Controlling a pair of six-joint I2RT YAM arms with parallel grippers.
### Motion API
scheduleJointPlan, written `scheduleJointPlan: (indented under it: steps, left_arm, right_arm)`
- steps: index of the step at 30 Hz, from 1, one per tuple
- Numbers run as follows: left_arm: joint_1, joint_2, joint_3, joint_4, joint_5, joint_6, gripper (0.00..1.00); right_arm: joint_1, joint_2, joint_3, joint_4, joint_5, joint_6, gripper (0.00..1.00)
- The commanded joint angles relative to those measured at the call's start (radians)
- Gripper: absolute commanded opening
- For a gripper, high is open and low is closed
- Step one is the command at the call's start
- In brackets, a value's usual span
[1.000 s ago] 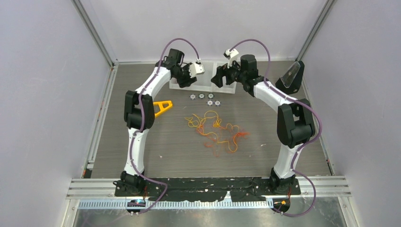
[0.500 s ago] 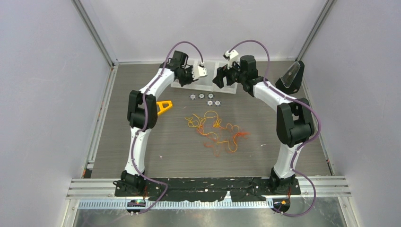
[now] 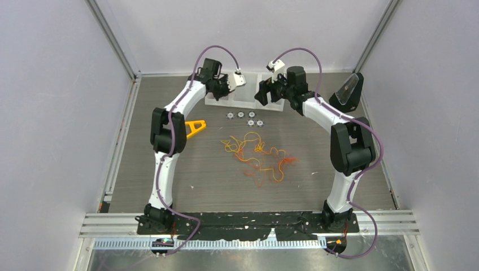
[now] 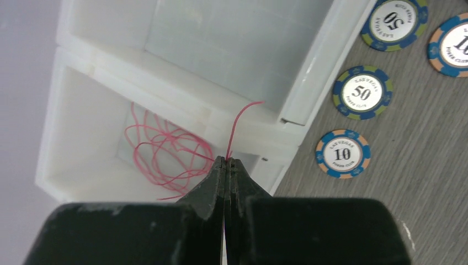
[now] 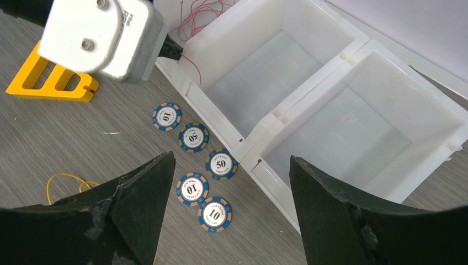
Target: Untangle the cables
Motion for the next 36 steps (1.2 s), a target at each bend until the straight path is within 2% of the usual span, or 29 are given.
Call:
scheduleJointPlan:
  steps: [1, 8, 14, 18, 23, 27, 30, 33, 36]
  left_arm:
    - [0.056, -0.111, 0.020, 0.098, 0.047, -0.089, 0.00]
    - [0.081, -0.069, 0.053, 0.138, -0.018, -0.132, 0.00]
    - [0.049, 0.042, 0.168, 0.069, -0.134, -0.090, 0.00]
    - [0.042, 0.016, 0.132, 0.081, -0.095, -0.105, 0.31]
    - [0.042, -0.058, 0.108, 0.073, -0.046, -0.132, 0.43]
    - [0.049, -0.181, 0.076, 0.017, 0.002, -0.165, 0.65]
    - [0.091, -0.328, -0.022, -0.040, 0.167, -0.228, 0.74]
    - [0.121, -0.490, -0.198, -0.062, 0.377, -0.340, 0.79]
    - [0.082, -0.583, -0.372, -0.061, 0.515, -0.472, 0.82]
  right_arm:
    - [-0.002, -0.007, 0.027, 0.014, 0.008, -0.013, 0.81]
    - [-0.003, -0.011, 0.012, 0.013, 0.016, -0.018, 0.81]
    - [-0.004, -0.011, 0.011, 0.002, 0.023, -0.030, 0.81]
    - [-0.003, -0.016, 0.004, -0.005, 0.026, -0.039, 0.82]
    - [-0.003, -0.028, 0.001, -0.016, 0.019, -0.049, 0.81]
    - [-0.015, -0.067, 0.011, -0.104, -0.028, -0.099, 0.82]
    - [-0.021, -0.115, 0.034, -0.316, -0.080, -0.205, 0.82]
    - [-0.020, -0.167, 0.012, -0.544, -0.147, -0.297, 0.82]
    - [-0.022, -0.241, -0.082, -0.662, -0.171, -0.309, 0.82]
